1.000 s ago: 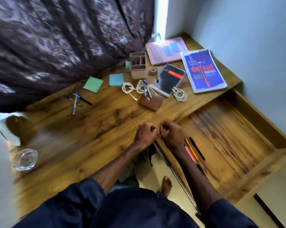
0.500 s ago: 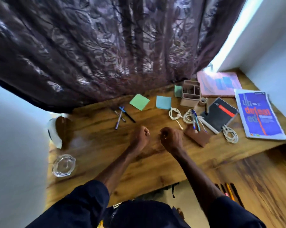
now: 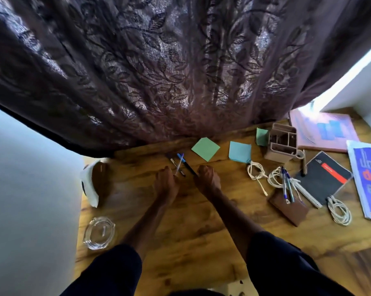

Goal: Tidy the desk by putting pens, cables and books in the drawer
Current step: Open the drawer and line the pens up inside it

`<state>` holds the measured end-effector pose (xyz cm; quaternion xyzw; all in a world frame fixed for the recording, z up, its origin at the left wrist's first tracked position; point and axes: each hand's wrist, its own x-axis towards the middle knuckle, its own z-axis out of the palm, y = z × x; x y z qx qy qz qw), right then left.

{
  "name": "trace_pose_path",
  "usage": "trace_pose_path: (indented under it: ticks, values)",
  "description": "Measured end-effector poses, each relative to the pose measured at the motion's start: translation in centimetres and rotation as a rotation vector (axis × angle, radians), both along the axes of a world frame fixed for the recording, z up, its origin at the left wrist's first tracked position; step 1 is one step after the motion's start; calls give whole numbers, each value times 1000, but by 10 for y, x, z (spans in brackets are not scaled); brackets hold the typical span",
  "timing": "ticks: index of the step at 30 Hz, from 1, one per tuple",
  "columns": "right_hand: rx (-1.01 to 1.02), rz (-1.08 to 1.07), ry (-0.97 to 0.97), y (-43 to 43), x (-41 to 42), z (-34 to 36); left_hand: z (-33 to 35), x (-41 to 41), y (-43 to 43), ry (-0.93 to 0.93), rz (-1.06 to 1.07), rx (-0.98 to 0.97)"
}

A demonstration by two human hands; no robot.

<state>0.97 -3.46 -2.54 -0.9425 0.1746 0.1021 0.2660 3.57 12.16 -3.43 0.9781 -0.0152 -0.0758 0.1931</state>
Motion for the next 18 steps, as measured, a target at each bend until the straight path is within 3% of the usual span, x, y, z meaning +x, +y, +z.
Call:
trace_pose_path:
  ticks: [4, 10, 15, 18]
  values:
    - [-94, 94, 77, 1, 8, -22, -15, 4, 5, 97, -6, 60]
    - [23, -23, 56, -16, -3, -35, -20, 2, 9, 74, 25, 25]
    - [149, -165, -155, -41, -38, -31, 3, -18, 15, -66, 111, -283]
    - [324, -296, -273, -52, -67, -10, 25, -30, 3, -87, 154, -452]
